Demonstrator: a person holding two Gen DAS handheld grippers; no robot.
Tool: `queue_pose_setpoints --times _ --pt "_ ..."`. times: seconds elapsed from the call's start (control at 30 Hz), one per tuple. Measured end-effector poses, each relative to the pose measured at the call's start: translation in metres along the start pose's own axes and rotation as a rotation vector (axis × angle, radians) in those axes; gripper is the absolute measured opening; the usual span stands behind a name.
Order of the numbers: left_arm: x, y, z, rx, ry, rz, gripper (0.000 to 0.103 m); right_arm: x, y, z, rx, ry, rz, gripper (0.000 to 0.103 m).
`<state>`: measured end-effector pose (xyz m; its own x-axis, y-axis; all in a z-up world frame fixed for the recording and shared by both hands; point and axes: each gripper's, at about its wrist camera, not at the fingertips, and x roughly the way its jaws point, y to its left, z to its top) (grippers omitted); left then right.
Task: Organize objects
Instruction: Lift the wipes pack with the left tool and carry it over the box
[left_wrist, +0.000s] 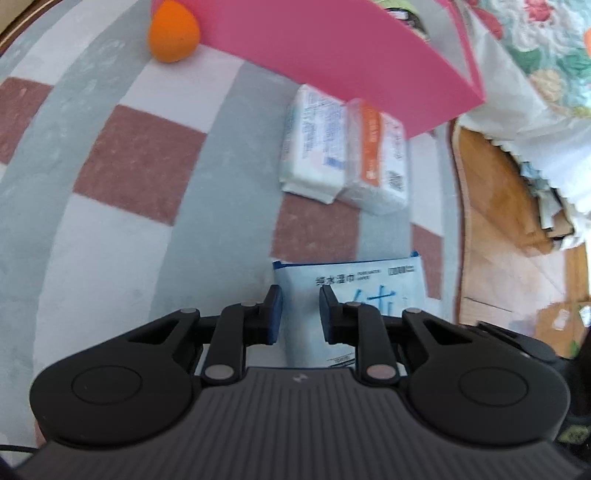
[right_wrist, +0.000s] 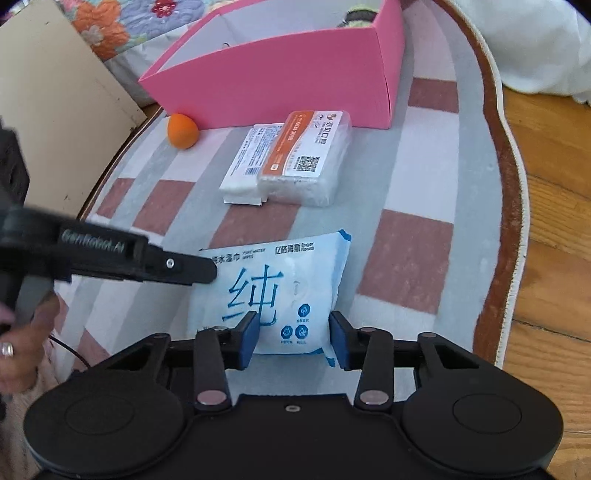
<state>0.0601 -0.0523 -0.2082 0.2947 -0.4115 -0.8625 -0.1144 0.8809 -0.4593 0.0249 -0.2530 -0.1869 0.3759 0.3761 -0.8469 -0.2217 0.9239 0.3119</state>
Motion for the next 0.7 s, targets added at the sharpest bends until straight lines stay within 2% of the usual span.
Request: queue_pose_setpoints --times 0.1,0.2,0.37,0.5,0.6,0.7 --pt "-0.002 -0.002 -0.005 0.007 0.001 0.009 0.022 -0.002 0.001 -0.004 -0.01 0.007 -0.015 0.042" --pt "-0.001 -0.002 -0.013 -0.005 0.019 -0.015 0.024 -0.002 0.005 -0.003 -0.047 0.016 -0.046 0.041" --pt "-0.002 -0.009 -0.018 0.053 -0.004 -0.04 0.024 0.001 0.007 -0.003 -0.032 0.026 -0.069 0.043" --pt "-0.015 -0.013 -0.027 0.112 -0.053 -0.015 0.023 -0.006 0.026 -0.005 -0.068 0.034 -0.08 0.042" --pt "-0.034 -0.005 -0.029 0.095 -0.075 -0.053 0.023 -0.018 0.042 -0.006 -0.099 0.012 -0.098 0.042" --pt "-0.059 -0.003 -0.03 0.117 -0.146 -0.062 0.023 -0.034 0.058 -0.003 -0.138 -0.036 -0.088 0.042"
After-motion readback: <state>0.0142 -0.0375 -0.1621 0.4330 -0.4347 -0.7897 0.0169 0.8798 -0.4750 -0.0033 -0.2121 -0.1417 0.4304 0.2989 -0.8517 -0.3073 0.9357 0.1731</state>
